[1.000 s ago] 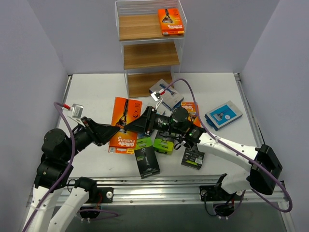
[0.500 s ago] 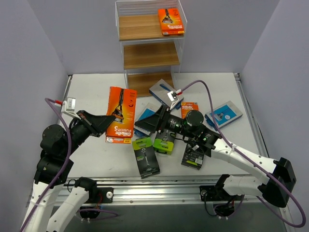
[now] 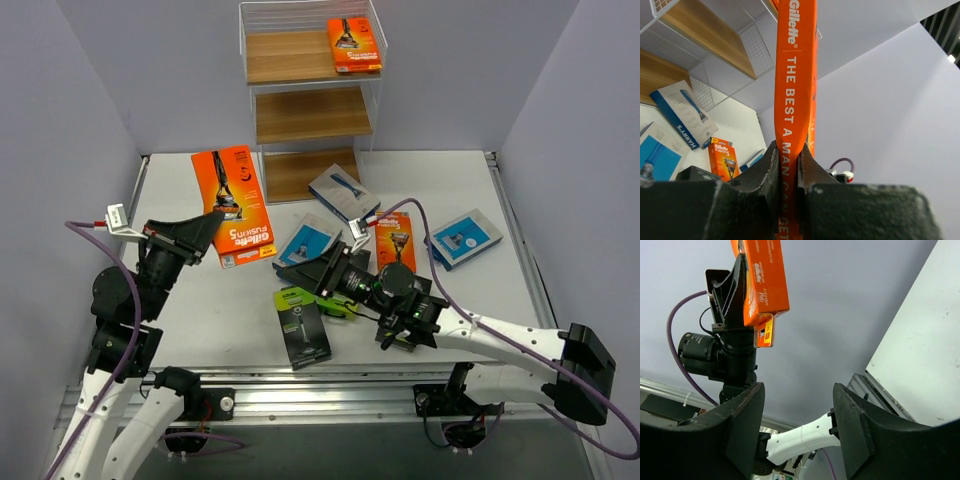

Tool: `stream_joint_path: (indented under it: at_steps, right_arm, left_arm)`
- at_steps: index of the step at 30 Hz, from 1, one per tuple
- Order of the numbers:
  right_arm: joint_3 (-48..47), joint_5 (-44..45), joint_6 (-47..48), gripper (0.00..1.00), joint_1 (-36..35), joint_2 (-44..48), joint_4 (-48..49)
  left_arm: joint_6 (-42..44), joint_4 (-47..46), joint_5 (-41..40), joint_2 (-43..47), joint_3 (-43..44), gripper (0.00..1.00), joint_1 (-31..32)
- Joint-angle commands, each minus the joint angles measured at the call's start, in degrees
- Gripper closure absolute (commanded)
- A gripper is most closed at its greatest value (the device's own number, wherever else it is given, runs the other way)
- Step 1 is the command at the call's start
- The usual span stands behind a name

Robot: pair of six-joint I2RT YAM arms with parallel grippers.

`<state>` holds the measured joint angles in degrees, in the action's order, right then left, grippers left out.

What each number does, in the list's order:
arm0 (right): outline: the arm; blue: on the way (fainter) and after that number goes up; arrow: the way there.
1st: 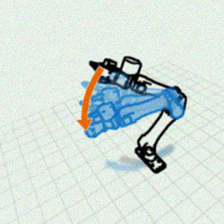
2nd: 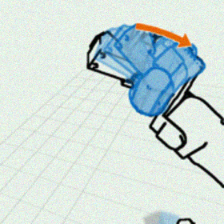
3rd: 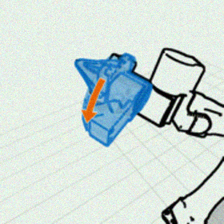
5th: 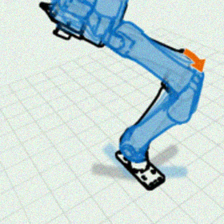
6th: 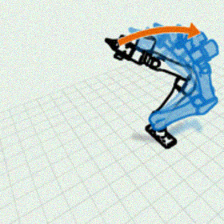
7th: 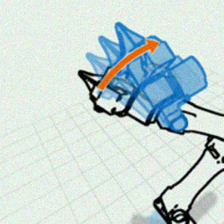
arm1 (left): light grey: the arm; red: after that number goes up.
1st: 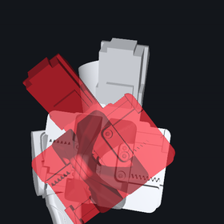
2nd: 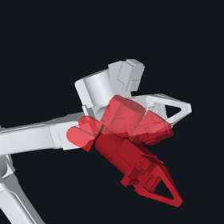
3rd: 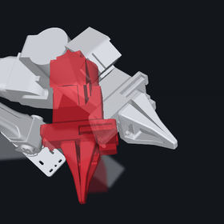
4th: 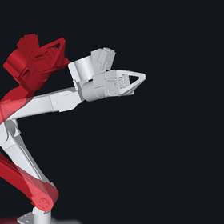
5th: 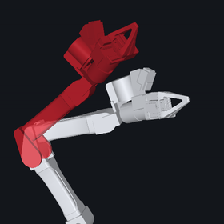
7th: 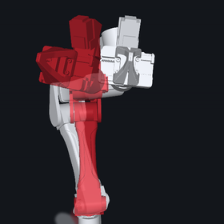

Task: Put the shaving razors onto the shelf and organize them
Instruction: Pass the shaving razor from the left arm to the right

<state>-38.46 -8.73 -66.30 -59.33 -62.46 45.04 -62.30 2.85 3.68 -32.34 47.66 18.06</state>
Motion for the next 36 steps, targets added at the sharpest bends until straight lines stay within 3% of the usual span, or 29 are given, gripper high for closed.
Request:
stream_joint_path:
  at_steps: [1, 12, 24, 36]
  right_arm:
    - [-1.2, 1.9, -2.5, 0.48, -1.0, -3.1, 11.7]
    - [-6.2, -0.1, -3.0, 0.56, -2.1, -10.4, 18.2]
    - [-9.0, 0.2, -2.4, 0.59, -2.6, -12.8, 17.9]
    - [-10.1, 0.8, -3.3, 0.74, -3.0, -15.6, 18.9]
  left_arm:
    - [-4.7, -10.0, -1.6, 0.8, -1.4, 0.98, 0.0]
    - [-5.2, -9.5, -1.3, 2.5, -4.1, 0.98, 0.0]
    - [-7.3, -11.0, 0.4, 3.1, -7.6, 0.98, 0.0]
    - [-9.1, -12.3, 2.1, 3.1, -8.8, 0.98, 0.0]
